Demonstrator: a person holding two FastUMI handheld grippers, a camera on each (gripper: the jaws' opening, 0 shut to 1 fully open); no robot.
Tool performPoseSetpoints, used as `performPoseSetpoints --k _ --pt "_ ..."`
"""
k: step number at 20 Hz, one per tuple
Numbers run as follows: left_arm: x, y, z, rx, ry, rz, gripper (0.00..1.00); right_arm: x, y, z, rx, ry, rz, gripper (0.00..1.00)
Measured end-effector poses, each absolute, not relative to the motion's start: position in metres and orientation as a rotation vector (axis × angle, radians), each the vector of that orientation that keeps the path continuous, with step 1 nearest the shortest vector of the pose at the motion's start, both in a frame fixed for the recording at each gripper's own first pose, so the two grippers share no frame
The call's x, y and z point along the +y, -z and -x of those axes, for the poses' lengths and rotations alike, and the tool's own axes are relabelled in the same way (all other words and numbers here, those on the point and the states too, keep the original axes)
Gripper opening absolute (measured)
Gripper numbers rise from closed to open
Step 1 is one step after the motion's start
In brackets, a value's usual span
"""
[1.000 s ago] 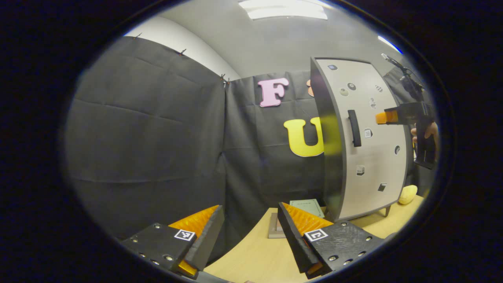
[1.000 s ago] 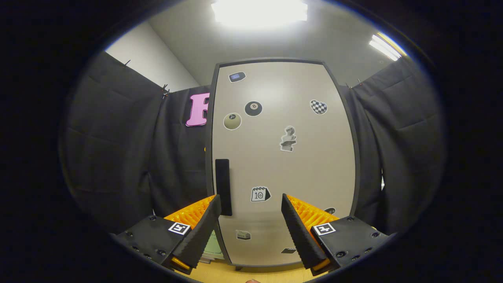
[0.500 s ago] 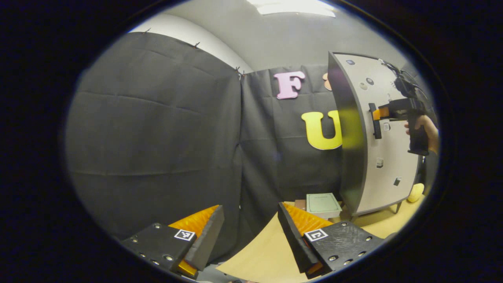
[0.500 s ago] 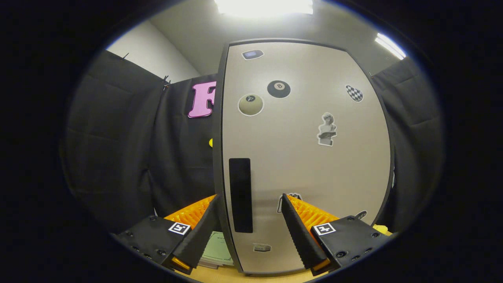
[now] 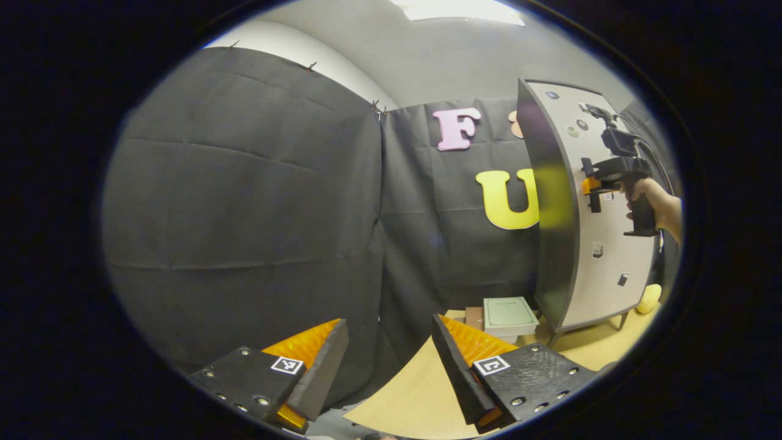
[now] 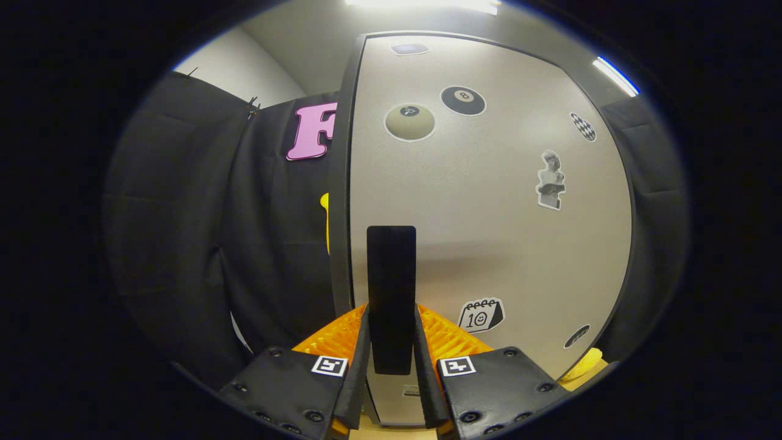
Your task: Open the cabinet door with the right hand, grasp the bottle in the cabinet with the left hand and place it on the coaster, then close the cabinet door with the right hand.
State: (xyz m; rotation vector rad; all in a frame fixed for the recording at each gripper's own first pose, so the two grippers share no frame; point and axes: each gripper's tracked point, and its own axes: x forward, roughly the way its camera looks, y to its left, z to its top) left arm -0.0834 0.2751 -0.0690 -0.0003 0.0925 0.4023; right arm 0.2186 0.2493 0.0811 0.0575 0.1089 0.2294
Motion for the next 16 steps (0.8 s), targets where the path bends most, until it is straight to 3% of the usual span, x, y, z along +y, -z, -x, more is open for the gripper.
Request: performPoseSetpoints --k 2,3,5,16 --pt "0.275 0.067 0.085 0.091 -0.399 0.002 0.86 0.249 -0.081 -0.219 0.136 -0.244 -0.081 0.33" --pt "0.274 0.066 0.084 0.085 -0.394 0.001 0.85 0.249 -0.081 -0.217 0.144 -0.251 -0.07 0.24" --pt "0.272 0.06 0.081 0.071 -0.385 -0.005 0.82 0.248 -0.08 -0.215 0.172 -0.27 -0.046 0.17" --pt "0.227 0.048 0.051 0.035 -0.246 -0.006 0.85 0.237 -0.086 -0.179 0.241 -0.444 -0.076 0.17"
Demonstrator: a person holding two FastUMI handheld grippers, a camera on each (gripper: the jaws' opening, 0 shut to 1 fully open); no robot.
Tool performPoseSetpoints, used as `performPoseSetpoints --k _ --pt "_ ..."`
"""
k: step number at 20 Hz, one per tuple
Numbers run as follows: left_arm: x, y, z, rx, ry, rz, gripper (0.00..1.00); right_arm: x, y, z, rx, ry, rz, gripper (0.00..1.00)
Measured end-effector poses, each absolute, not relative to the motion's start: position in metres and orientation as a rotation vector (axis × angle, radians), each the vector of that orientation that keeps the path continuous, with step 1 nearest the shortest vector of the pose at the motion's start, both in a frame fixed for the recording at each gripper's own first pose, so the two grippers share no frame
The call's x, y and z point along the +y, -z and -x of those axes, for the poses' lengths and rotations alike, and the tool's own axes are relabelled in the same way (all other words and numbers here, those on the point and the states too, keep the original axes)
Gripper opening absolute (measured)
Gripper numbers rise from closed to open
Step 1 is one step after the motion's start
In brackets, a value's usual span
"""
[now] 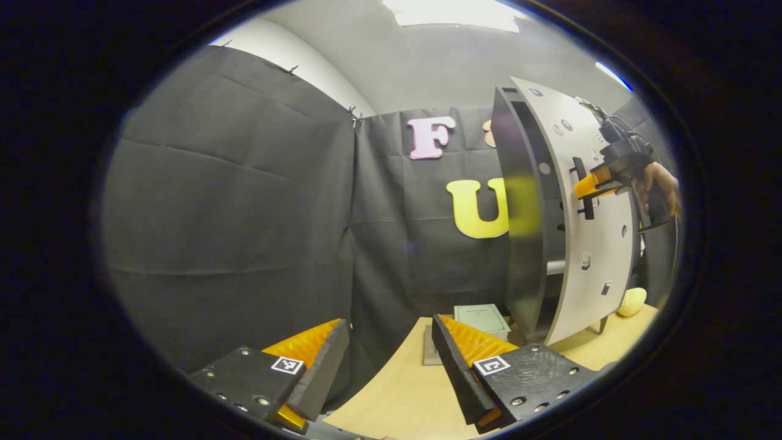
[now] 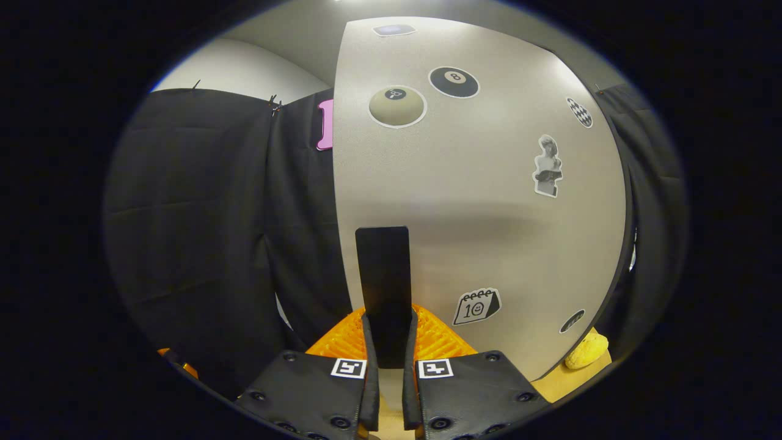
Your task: Open the cabinet door with the right hand, grasp the bottle in the cabinet with the left hand and place it on the coaster, then close the cabinet door with the right hand.
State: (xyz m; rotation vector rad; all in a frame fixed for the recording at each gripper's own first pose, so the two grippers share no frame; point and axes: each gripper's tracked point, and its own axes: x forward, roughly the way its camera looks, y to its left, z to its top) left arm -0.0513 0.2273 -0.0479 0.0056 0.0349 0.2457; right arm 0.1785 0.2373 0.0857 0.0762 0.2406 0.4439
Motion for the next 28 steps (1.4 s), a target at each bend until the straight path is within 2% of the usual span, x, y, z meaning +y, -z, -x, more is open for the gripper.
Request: performPoseSetpoints --k 6,7,12,13,18,28 --pt "0.185 0.039 0.036 0.014 -0.177 -0.021 0.82 0.233 -0.086 -0.176 0.23 -0.516 -0.056 0.17" --pt "0.173 0.038 0.035 0.009 -0.165 -0.009 0.85 0.232 -0.086 -0.177 0.233 -0.536 -0.054 0.17" --pt "0.11 0.037 0.023 0.014 -0.108 0.008 0.83 0.228 -0.087 -0.178 0.232 -0.607 -0.053 0.17" --pt "0.098 0.032 0.023 0.007 -0.1 0.007 0.88 0.227 -0.087 -0.18 0.234 -0.619 -0.06 0.17" --pt "0.054 0.028 0.017 -0.004 -0.072 0.006 0.83 0.223 -0.087 -0.181 0.212 -0.676 -0.064 0.15" --pt "-0.037 0.028 -0.009 0.014 0.026 0.053 0.85 0.207 -0.088 -0.183 0.209 -0.678 -0.086 0.17"
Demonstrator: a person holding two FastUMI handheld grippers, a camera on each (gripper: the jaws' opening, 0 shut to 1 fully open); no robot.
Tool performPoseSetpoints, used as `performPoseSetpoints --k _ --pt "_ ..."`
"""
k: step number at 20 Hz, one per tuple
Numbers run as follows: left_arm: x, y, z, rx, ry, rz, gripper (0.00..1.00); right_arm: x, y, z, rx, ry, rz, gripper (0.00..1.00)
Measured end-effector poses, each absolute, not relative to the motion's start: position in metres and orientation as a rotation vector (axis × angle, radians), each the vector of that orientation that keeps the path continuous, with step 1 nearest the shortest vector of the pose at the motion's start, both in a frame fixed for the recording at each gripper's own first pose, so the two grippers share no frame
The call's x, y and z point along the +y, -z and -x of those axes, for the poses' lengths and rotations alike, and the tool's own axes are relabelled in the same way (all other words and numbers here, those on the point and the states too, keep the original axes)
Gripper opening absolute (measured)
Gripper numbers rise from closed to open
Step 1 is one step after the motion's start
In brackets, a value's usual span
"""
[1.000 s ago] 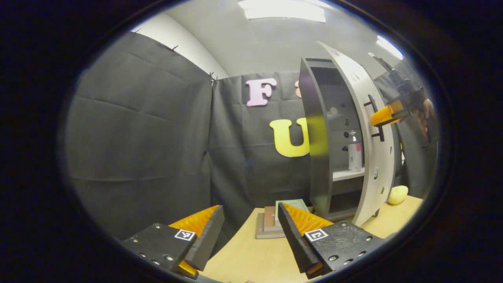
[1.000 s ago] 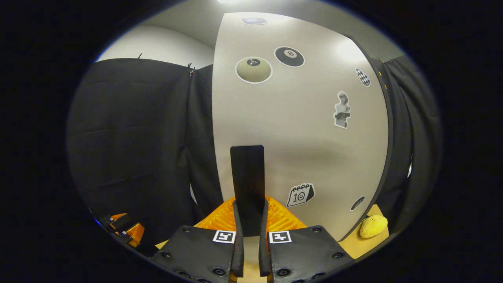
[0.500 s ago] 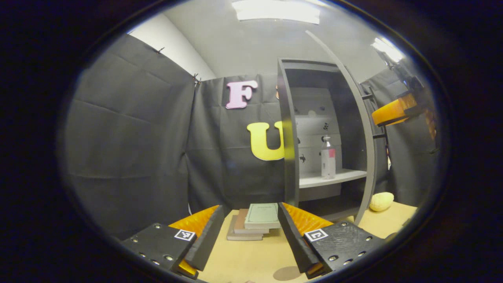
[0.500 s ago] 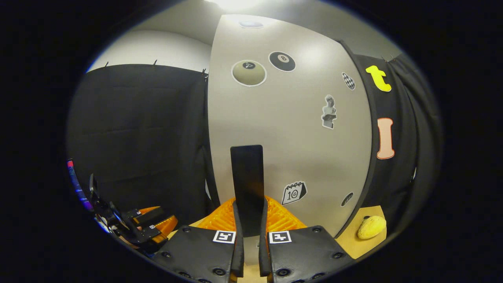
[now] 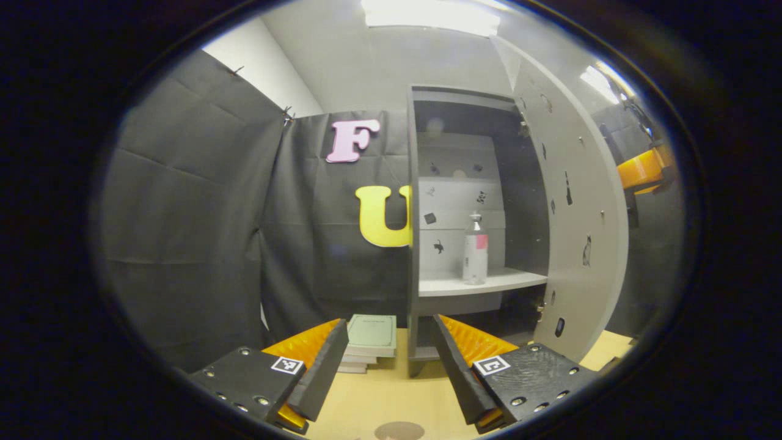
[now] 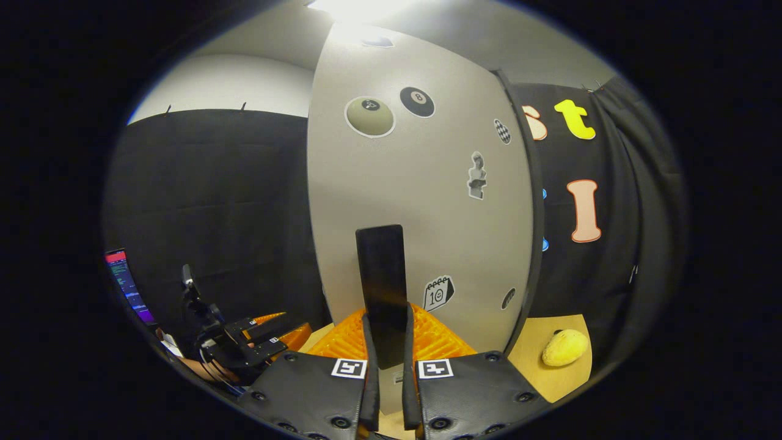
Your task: Open the cabinet door with the right hand, grasp the bottle in the cabinet with the left hand and place it on the coaster, then close the cabinet door with the right hand.
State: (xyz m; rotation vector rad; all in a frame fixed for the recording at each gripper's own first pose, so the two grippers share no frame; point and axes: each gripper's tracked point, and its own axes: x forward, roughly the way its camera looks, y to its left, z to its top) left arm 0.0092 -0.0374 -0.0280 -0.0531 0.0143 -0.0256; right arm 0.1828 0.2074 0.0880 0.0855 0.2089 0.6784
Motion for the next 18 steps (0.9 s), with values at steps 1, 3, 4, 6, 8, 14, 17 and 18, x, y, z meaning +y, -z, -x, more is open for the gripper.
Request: performPoseSetpoints --k 1,3,4,6,8,14,17,18 --pt "-0.049 0.029 -0.01 0.016 0.04 0.052 0.85 0.205 -0.089 -0.184 0.203 -0.668 -0.086 0.17" --pt "-0.071 0.028 -0.013 0.018 0.069 0.047 0.85 0.199 -0.089 -0.186 0.192 -0.641 -0.077 0.17" --pt "-0.082 0.027 -0.015 0.019 0.083 0.047 0.85 0.197 -0.089 -0.186 0.189 -0.63 -0.079 0.16" --pt "-0.106 0.028 -0.017 0.025 0.11 0.05 0.85 0.192 -0.09 -0.186 0.179 -0.606 -0.085 0.16" --pt "-0.125 0.028 -0.018 0.031 0.133 0.053 0.85 0.184 -0.091 -0.187 0.173 -0.577 -0.088 0.16" --pt "-0.164 0.025 -0.013 0.032 0.151 0.025 0.86 0.161 -0.091 -0.201 0.138 -0.483 -0.038 0.13" --pt "-0.175 0.024 -0.011 0.033 0.14 0.027 0.83 0.149 -0.094 -0.204 0.13 -0.472 -0.05 0.13" --pt "-0.18 0.023 -0.009 0.033 0.135 0.028 0.83 0.152 -0.093 -0.204 0.128 -0.484 -0.064 0.13"
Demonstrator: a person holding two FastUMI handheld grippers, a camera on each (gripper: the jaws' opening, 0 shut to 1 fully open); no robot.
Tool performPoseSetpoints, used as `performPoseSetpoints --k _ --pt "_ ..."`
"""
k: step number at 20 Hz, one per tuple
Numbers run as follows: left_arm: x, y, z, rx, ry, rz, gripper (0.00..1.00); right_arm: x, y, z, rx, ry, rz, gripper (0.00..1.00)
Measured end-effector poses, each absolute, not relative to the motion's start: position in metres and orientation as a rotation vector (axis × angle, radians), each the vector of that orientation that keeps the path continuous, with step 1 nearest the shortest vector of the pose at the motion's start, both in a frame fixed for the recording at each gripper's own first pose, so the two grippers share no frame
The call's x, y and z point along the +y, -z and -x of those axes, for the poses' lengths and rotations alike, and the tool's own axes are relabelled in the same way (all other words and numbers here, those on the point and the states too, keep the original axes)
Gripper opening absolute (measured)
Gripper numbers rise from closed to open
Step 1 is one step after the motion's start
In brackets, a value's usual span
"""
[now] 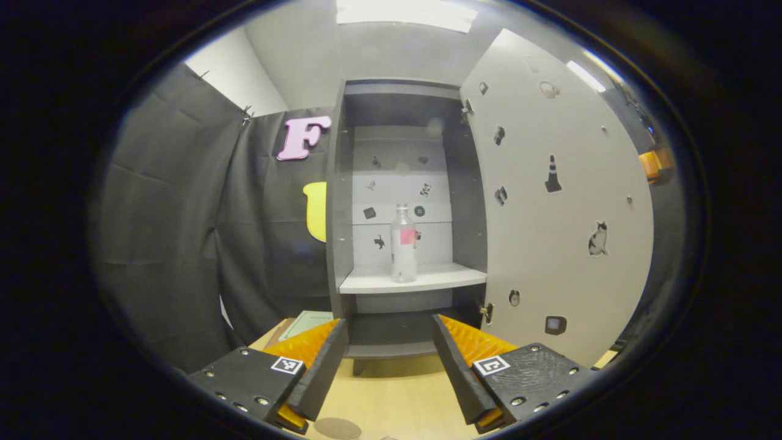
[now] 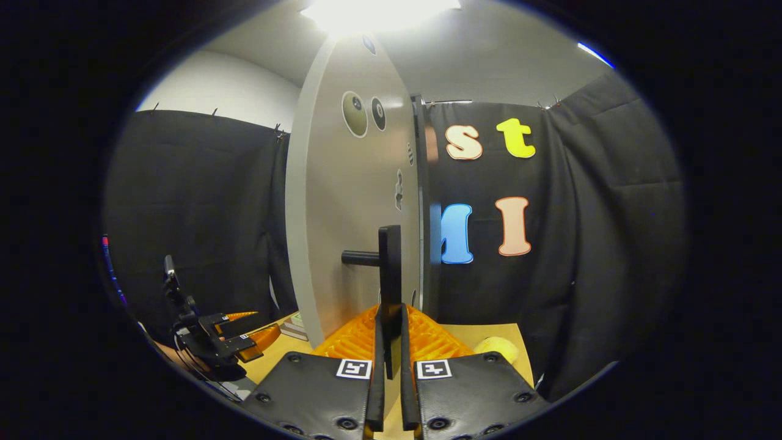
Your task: Open the cabinet door with the right hand, grasp the bottle in the cabinet with the left hand and place it on the coaster, then close the cabinet door with the right hand.
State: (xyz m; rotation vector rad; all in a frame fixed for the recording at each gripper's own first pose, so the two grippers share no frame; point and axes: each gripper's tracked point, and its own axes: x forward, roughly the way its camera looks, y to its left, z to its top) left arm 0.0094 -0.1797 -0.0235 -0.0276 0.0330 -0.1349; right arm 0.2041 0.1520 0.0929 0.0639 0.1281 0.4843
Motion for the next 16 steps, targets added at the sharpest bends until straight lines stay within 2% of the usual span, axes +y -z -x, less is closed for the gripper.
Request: performPoseSetpoints --k 1,3,12,16 --pt "-0.183 0.024 -0.007 0.034 0.13 0.027 0.83 0.157 -0.093 -0.203 0.125 -0.503 -0.074 0.09" --pt "-0.19 0.024 -0.004 0.035 0.118 0.024 0.82 0.161 -0.097 -0.205 0.109 -0.527 -0.069 0.13" --pt "-0.216 0.007 0.013 0.009 0.078 0.01 0.83 0.15 -0.093 -0.189 0.103 -0.575 -0.051 0.12" --pt "-0.232 -0.005 0.006 -0.004 0.079 -0.012 0.82 0.104 -0.084 -0.188 0.11 -0.484 -0.02 0.15"
